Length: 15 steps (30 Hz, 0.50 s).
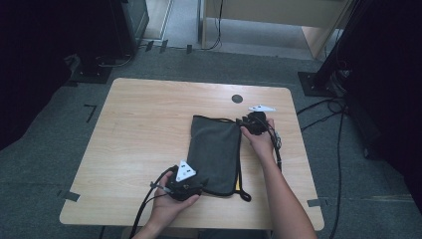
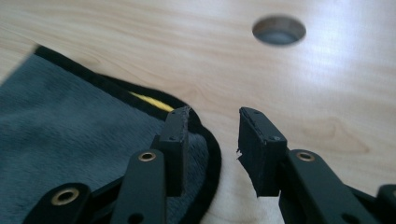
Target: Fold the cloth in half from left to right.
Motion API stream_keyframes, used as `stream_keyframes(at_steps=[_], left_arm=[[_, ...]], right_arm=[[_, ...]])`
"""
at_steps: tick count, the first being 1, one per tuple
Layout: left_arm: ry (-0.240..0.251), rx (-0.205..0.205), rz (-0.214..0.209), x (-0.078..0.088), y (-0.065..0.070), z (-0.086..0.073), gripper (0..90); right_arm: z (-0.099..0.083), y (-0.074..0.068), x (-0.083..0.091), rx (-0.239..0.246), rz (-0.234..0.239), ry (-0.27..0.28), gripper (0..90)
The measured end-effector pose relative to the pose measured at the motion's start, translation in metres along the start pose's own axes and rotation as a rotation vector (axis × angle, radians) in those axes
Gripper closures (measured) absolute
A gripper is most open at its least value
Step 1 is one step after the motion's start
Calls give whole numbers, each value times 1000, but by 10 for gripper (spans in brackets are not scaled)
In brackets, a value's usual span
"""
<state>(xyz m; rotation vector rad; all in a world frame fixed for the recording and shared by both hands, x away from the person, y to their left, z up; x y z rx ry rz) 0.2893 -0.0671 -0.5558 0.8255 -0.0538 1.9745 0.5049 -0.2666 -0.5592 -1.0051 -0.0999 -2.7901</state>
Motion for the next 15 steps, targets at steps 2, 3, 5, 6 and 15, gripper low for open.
stream_keyframes(at_steps=[2, 3, 5, 6, 15], left_arm=[[-4, 24, 22, 5, -10, -8, 504], [-9, 32, 30, 6, -13, -12, 507], [-18, 41, 37, 7, -16, -20, 518], [-29, 40, 39, 7, -17, -23, 532], [-69, -44, 72, 8, -13, -30, 814]], right_arm=[[-6, 1, -6, -22, -6, -44, 622], [-9, 2, -10, -30, -10, -59, 621], [-14, 3, -16, -57, -13, -93, 629], [-15, 3, -18, -73, -1, -89, 658], [-2, -10, -17, 12, -26, -58, 857]])
Point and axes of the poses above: each handheld gripper's, and its own axes: x roughly backward along the jaws, z roughly out of its top, y roughly to its right, the point moved 10 cm from there along -x, roughly forward along the jaws, and after that the axes turned 14 degrees about -z, right-handed, at the moved point
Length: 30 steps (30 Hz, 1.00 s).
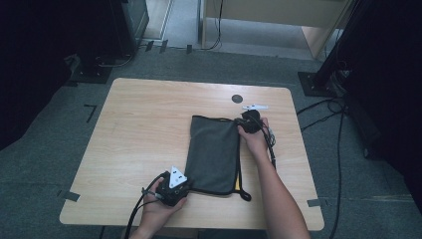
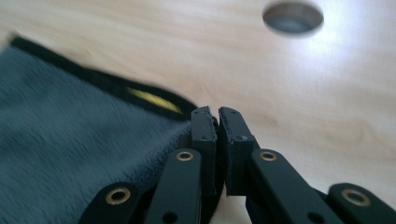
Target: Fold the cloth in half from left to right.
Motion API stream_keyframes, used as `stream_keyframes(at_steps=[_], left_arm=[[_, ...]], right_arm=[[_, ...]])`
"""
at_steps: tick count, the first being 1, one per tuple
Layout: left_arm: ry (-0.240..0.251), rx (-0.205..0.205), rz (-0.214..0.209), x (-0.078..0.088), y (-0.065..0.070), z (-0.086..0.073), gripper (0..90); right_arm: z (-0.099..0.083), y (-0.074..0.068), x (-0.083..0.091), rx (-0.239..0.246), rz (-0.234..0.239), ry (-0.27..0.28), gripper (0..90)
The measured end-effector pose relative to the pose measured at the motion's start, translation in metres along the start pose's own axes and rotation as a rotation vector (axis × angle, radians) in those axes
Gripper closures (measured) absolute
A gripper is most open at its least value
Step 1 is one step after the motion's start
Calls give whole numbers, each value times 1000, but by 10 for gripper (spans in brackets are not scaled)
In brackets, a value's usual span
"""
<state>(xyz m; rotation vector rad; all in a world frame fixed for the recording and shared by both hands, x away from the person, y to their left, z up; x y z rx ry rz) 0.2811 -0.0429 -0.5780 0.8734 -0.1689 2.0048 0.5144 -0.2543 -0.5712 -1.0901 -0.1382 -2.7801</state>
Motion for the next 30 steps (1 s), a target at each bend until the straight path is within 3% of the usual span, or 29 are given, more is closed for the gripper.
stream_keyframes(at_steps=[4, 7, 10, 13, 14, 18, 23, 30], left_arm=[[2, -8, 4, 3, 1, -2, 860], [-2, -21, 10, 2, 4, -4, 857], [12, -21, -20, 2, 7, -2, 718], [50, 21, -69, 6, 5, 2, 601], [57, 26, -65, 7, 2, 3, 585], [90, 52, -56, 11, -10, 13, 565], [130, 66, -10, 12, -33, 31, 551], [166, 86, 86, 1, -82, 60, 563]], right_arm=[[21, -13, 5, 18, 36, 90, 857], [23, -17, -1, 19, 29, 83, 856], [12, -13, -13, 31, -12, 26, 831], [12, -6, -10, -39, -2, 39, 707], [12, -3, -6, -55, 1, 44, 687], [12, 3, 16, -40, -11, 83, 643], [3, -2, 52, -16, -12, 125, 607], [-41, -23, 102, 0, 28, 102, 606]])
Point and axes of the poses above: each handheld gripper's, and its own axes: x roughly backward along the jaws, z roughly out of its top, y roughly to its right, the point moved 10 cm from there along -x, roughly forward along the jaws, and after that the axes turned 14 degrees about -z, right-handed, at the moved point
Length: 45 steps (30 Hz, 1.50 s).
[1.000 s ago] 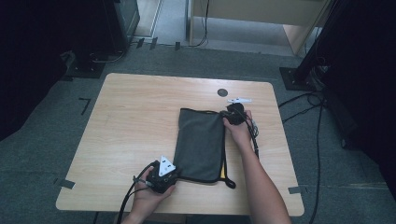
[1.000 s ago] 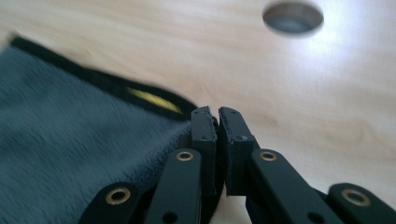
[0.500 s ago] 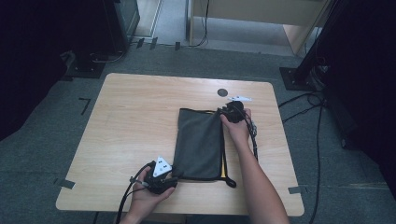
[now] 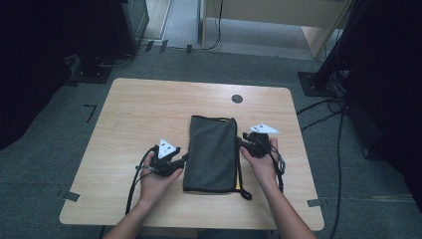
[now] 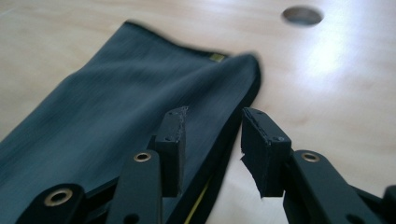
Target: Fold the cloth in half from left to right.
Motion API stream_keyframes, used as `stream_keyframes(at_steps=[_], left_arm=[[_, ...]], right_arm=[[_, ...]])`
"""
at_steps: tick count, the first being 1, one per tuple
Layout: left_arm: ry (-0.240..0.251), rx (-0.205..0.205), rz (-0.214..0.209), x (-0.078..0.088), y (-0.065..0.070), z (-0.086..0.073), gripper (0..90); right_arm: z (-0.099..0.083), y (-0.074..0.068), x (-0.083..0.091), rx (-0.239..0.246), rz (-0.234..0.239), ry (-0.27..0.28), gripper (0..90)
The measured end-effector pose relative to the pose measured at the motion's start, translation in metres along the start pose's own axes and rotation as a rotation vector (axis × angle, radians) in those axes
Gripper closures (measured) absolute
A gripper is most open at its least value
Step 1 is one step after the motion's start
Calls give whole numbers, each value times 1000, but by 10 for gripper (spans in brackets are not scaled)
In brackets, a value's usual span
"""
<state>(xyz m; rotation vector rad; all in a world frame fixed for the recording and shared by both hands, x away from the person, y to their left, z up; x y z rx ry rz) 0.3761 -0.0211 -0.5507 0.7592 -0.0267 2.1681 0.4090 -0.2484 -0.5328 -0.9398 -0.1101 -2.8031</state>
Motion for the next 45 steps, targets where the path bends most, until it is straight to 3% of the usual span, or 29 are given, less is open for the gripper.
stream_keyframes(at_steps=[5, 12, 16, 20, 27, 30, 32, 38, 41, 45], left_arm=[[38, 3, 54, -21, -30, 28, 567], [63, 18, 68, -52, -48, 53, 627], [19, 21, 85, -75, -58, 57, 666], [-33, 14, 122, -96, -64, 58, 648], [-98, -17, 200, -112, -70, 57, 691], [-118, -44, 196, -114, -69, 59, 829], [-111, -40, 181, -115, -71, 61, 878], [-92, 32, 136, -111, -87, 67, 894], [-68, 104, 105, -106, -100, 73, 894], [-70, 115, 48, -107, -101, 71, 879]], right_arm=[[-29, -13, 31, 3, 32, -10, 607], [-63, -23, 57, -8, 60, -32, 617], [-79, -27, 67, -7, 68, -46, 618], [-93, -29, 76, 2, 61, -63, 616], [-116, -33, 72, 33, 74, -111, 635], [-117, -33, 72, 39, 79, -107, 658], [-118, -32, 72, 48, 77, -109, 692], [-120, -31, 74, 59, 86, -118, 854], [-120, -32, 74, 66, 86, -122, 873], [-120, -32, 73, 69, 100, -126, 869]])
Point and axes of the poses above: each handheld gripper's, and its own axes: x roughly backward along the jaws, z roughly out of its top, y roughly to its right, the point moved 10 cm from there along -x, roughly forward along the jaws, and after that the axes turned 14 degrees about -z, right-handed, at the moved point
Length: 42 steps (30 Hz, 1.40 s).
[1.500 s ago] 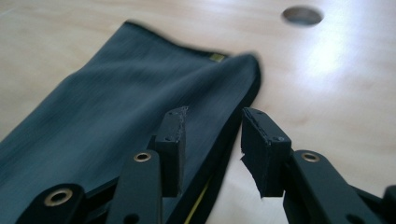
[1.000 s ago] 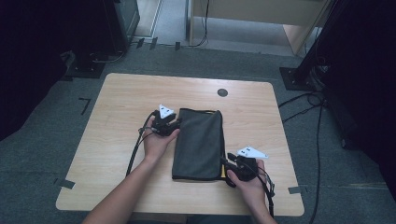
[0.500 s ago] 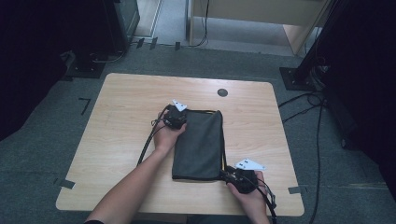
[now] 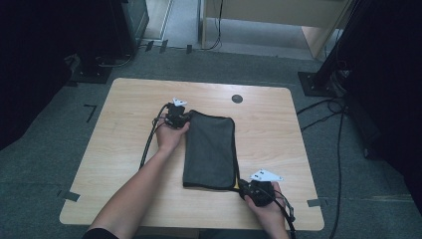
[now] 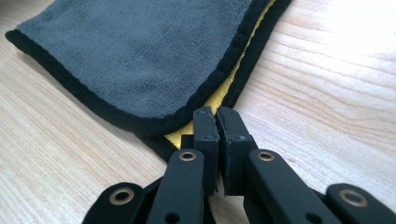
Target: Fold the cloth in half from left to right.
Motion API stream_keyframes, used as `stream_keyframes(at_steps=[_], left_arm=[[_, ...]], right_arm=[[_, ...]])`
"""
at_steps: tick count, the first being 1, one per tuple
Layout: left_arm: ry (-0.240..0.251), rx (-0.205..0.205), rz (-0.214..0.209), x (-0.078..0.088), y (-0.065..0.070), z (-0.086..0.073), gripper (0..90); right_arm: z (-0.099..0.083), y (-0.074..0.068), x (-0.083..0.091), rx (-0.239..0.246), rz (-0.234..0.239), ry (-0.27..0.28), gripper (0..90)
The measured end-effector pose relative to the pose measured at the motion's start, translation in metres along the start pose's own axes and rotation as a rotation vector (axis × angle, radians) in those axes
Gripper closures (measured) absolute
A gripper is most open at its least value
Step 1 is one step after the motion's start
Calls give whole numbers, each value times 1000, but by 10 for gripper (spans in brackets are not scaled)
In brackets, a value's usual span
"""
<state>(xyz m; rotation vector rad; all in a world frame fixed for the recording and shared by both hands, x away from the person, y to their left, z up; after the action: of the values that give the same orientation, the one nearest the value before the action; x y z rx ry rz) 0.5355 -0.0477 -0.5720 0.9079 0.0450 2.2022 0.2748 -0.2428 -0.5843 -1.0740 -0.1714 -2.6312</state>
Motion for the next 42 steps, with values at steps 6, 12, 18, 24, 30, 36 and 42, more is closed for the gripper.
stream_keyframes(at_steps=[6, 12, 18, 24, 30, 36, 42], left_arm=[[33, 15, -24, 27, 15, -10, 572], [43, -9, -74, 62, 46, -39, 536], [10, -61, -130, 93, 84, -89, 493], [-50, -82, -188, 116, 108, -143, 458], [-59, -141, -222, 131, 127, -157, 457], [-93, -195, -230, 131, 133, -168, 441], [-110, -236, -242, 131, 136, -170, 455]], right_arm=[[7, 7, 10, -48, -3, 56, 762], [15, -4, 10, -67, 40, 72, 789], [16, -10, 0, -114, 42, 39, 704], [11, -14, -4, -125, 32, 3, 664], [11, -16, -8, -146, 36, -4, 839], [14, -14, -5, -125, 20, 15, 894], [19, -7, 7, -146, 13, 41, 894]])
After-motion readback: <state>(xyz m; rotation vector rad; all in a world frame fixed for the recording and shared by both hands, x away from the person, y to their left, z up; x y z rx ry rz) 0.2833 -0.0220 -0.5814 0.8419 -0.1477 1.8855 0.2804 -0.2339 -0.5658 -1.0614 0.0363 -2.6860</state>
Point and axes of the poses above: each handheld gripper's, and its own axes: x roughly backward along the jaws, z roughly out of its top, y roughly to its right, the point moved 10 cm from there along -x, roughly forward along the jaws, and after that the axes turned 14 degrees about -z, right-handed, at the moved point
